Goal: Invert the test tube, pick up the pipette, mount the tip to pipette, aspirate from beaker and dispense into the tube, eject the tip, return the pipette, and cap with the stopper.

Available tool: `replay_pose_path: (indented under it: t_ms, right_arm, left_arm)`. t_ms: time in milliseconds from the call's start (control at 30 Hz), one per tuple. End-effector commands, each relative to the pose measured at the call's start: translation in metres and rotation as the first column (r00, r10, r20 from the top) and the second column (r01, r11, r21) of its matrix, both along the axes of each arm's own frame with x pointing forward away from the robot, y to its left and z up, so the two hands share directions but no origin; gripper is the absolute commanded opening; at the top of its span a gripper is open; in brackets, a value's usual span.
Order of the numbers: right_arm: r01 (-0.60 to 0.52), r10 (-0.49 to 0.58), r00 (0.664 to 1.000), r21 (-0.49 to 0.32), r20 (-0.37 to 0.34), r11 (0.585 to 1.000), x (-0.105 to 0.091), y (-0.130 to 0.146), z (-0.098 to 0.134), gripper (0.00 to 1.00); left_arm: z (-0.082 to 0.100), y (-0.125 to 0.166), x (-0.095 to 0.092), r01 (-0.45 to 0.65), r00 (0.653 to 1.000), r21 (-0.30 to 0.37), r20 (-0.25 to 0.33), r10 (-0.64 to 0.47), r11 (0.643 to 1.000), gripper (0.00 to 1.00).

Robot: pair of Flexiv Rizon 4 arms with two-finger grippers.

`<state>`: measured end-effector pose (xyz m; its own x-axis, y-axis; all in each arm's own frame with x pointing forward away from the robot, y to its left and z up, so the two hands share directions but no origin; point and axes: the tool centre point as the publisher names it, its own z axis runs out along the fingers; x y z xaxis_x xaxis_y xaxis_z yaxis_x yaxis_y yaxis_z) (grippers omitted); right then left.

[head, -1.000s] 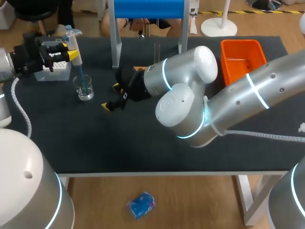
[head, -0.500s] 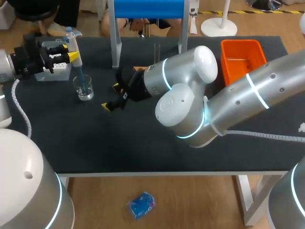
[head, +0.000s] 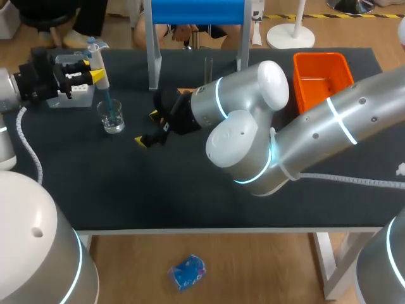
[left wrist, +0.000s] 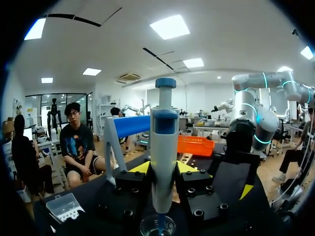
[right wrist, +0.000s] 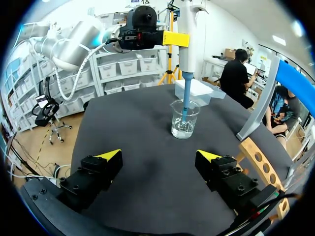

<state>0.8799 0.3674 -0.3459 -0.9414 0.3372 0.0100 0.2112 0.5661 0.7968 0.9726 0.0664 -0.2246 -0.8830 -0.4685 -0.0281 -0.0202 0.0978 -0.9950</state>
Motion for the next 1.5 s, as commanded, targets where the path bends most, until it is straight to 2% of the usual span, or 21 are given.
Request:
replay_pose_path:
  t_ms: [33,667,967,1233,1500]
  right_arm:
    - [-0.001,0.001,1.000,-0.003,-0.001,1.000,0.000,0.000,0.001,1.00]
    - [-0.009,0.009,1.000,0.002,0.001,1.000,-0.001,-0.002,0.004,1.00]
    - [-0.106,0.106,0.993,-0.010,0.057,0.994,-0.001,-0.024,0.056,1.00]
    - [-0.253,0.252,0.964,0.000,0.085,0.967,-0.007,-0.035,0.110,1.00]
    - [-0.345,0.345,0.935,-0.022,0.085,0.938,0.001,-0.042,0.145,1.00]
  left_arm:
    - [0.000,0.000,0.000,0.000,1.000,-0.001,0.002,0.000,1.000,0.00]
    - [0.000,0.000,0.000,0.000,1.000,-0.001,0.002,0.000,1.000,0.00]
    - [0.000,0.000,0.000,0.000,1.000,-0.001,0.002,0.000,1.000,0.00]
    - [0.000,0.000,0.000,0.000,1.000,-0.001,0.002,0.000,1.000,0.00]
    - [0.000,0.000,0.000,0.000,1.000,-0.001,0.002,0.000,1.000,0.00]
